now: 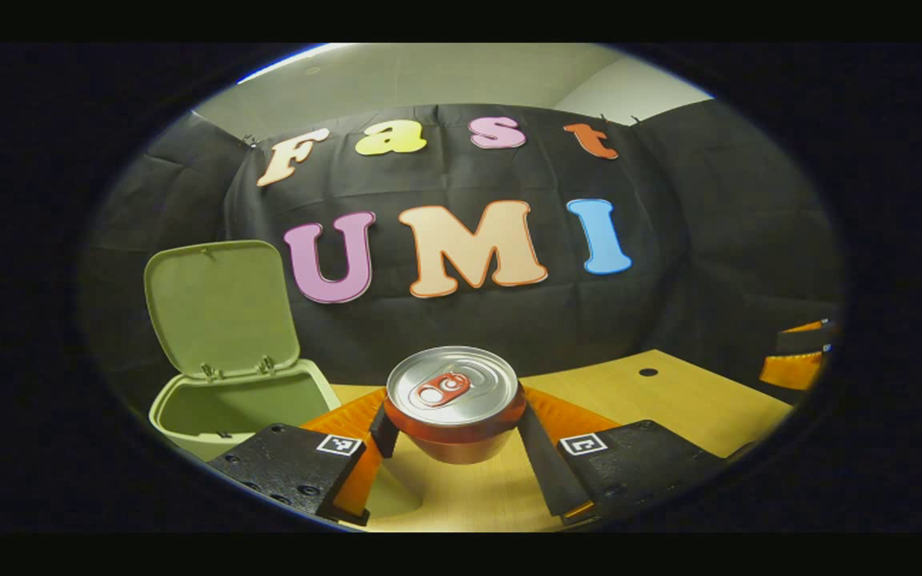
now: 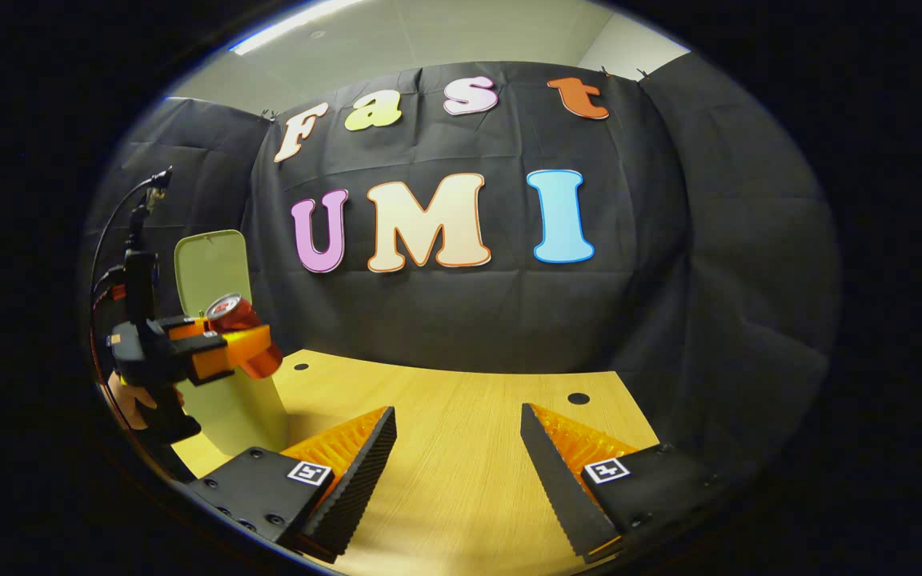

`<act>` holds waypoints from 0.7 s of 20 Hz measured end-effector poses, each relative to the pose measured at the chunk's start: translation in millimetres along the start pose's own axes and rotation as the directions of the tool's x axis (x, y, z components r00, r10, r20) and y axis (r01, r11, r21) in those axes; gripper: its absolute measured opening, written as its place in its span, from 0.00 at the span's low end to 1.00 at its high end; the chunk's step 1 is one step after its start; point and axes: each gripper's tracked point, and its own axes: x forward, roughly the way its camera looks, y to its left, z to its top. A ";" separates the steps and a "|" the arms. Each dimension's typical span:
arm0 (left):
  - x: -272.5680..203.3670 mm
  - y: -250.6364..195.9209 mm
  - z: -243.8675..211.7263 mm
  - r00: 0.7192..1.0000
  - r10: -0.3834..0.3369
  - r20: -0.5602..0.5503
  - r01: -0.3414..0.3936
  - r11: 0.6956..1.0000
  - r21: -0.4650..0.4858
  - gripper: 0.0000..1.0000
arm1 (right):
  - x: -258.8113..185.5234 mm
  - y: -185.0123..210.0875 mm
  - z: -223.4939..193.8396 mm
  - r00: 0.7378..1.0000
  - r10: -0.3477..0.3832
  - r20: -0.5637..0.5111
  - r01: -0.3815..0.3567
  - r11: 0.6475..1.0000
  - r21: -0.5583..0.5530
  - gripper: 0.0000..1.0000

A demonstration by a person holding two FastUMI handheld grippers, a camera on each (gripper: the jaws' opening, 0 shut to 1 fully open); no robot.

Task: Press the lid of the desktop garbage bin to open it, pick up the crumpled paper on the desktop and throw it into the bin, then pick up the pop can on the desktop and drop it into the bin, and finally close the garbage bin lid.

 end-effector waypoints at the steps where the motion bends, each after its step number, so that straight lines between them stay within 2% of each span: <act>1: 4.1 5.7 6.4 1.000 0.007 0.010 -0.007 1.000 0.000 0.75 | 0.5 -0.4 0.6 1.000 -0.001 -0.001 0.001 1.000 0.003 0.98; 9: 9.4 80.3 42.7 0.985 0.153 0.078 -0.154 0.988 0.009 0.75 | 13.0 12.2 -3.3 1.000 0.020 -0.022 -0.019 0.999 0.027 0.98; 14: -5.8 131.4 27.9 0.965 0.256 0.058 -0.256 0.967 -0.002 0.75 | 21.0 31.7 -2.7 0.998 0.051 -0.025 -0.051 0.998 0.022 0.98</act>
